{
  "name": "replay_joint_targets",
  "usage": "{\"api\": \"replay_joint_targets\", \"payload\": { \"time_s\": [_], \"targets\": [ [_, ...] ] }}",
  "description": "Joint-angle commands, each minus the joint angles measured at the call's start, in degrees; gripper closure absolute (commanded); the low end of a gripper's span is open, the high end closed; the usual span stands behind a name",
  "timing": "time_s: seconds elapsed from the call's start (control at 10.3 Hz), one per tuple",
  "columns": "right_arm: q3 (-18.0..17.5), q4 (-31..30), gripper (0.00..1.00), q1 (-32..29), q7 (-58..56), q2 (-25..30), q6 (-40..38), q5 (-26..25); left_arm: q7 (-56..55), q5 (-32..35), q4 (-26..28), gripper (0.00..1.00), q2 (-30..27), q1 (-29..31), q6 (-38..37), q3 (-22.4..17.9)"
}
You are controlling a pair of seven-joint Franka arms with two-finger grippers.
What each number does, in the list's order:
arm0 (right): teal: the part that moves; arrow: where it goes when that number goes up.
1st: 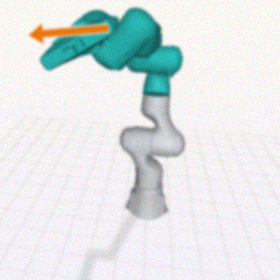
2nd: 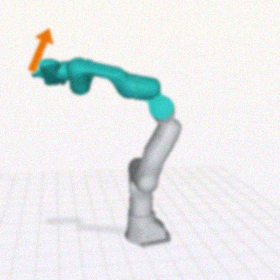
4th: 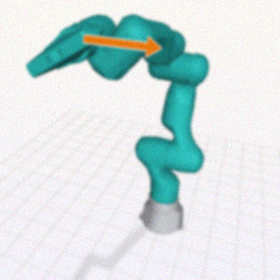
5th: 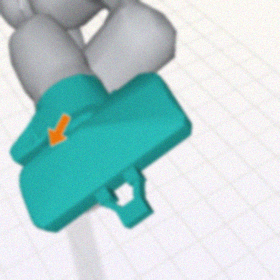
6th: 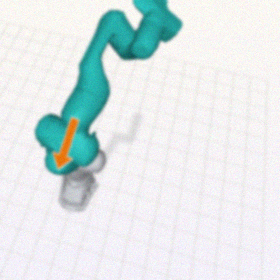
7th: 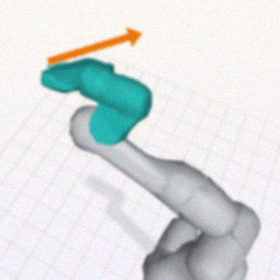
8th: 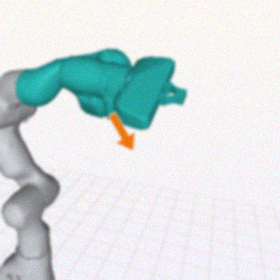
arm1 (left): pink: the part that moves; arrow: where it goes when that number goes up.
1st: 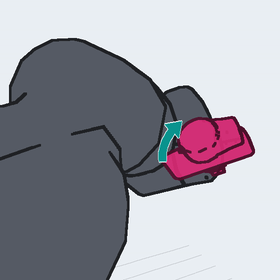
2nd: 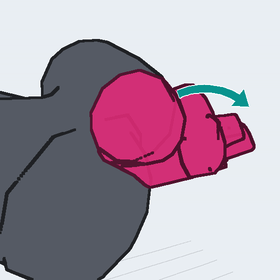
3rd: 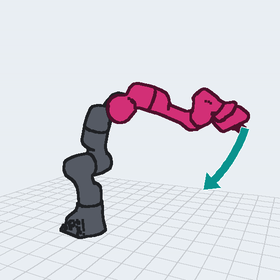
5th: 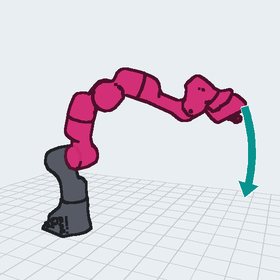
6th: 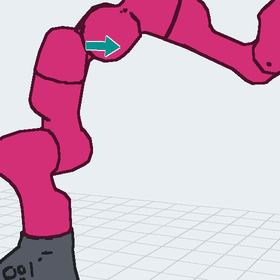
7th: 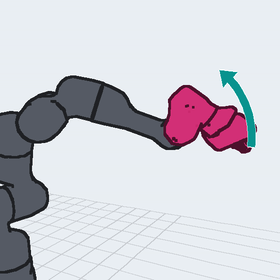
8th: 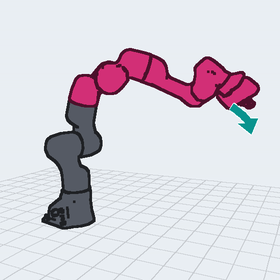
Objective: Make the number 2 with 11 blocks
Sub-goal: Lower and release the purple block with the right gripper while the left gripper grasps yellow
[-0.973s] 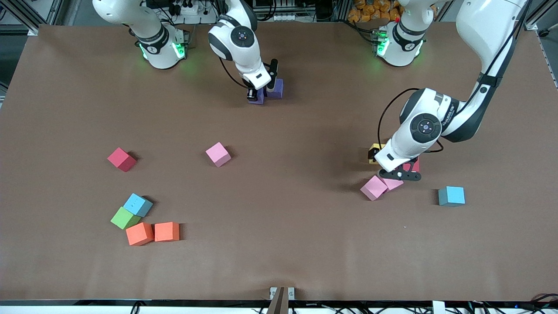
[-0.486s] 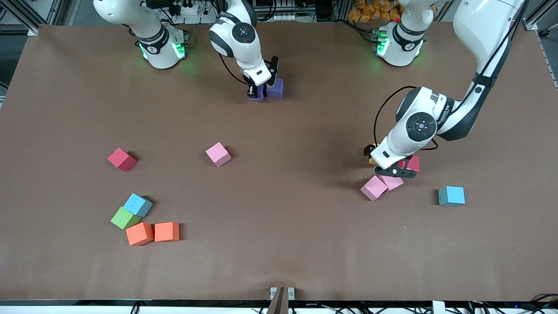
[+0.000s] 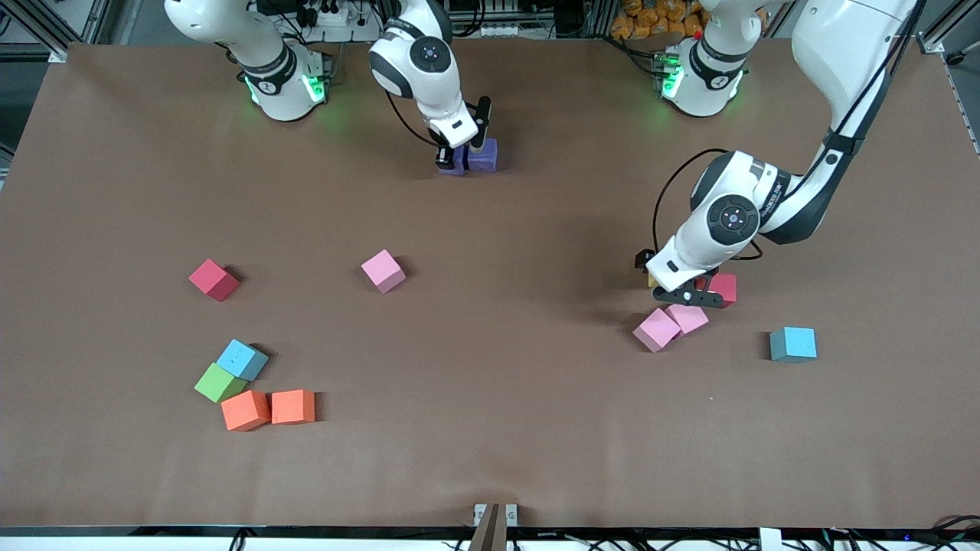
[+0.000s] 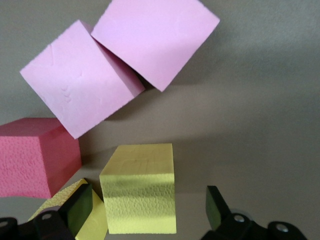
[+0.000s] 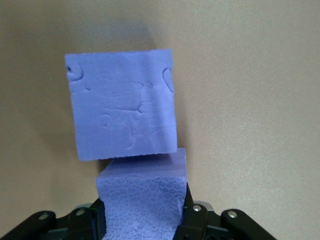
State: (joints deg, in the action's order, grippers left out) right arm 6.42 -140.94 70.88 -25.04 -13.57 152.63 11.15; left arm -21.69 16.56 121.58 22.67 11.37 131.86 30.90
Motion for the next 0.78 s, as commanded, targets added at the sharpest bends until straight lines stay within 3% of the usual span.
{"api": "replay_joint_targets", "payload": {
  "time_s": [0.0, 0.68],
  "targets": [
    [0.3, -1.5, 0.84, 2.0, 2.4, 1.8, 0.4, 1.5, 0.4, -1.2, 1.1, 0.00, -0.3, 0.8, 1.0, 0.5],
    [-0.6, -0.1, 0.84, 2.1, 4.0, 1.4, 0.8, 1.5, -0.1, -1.2, 0.9, 0.00, 1.2, 1.6, 1.1, 0.5]
  ]
}}
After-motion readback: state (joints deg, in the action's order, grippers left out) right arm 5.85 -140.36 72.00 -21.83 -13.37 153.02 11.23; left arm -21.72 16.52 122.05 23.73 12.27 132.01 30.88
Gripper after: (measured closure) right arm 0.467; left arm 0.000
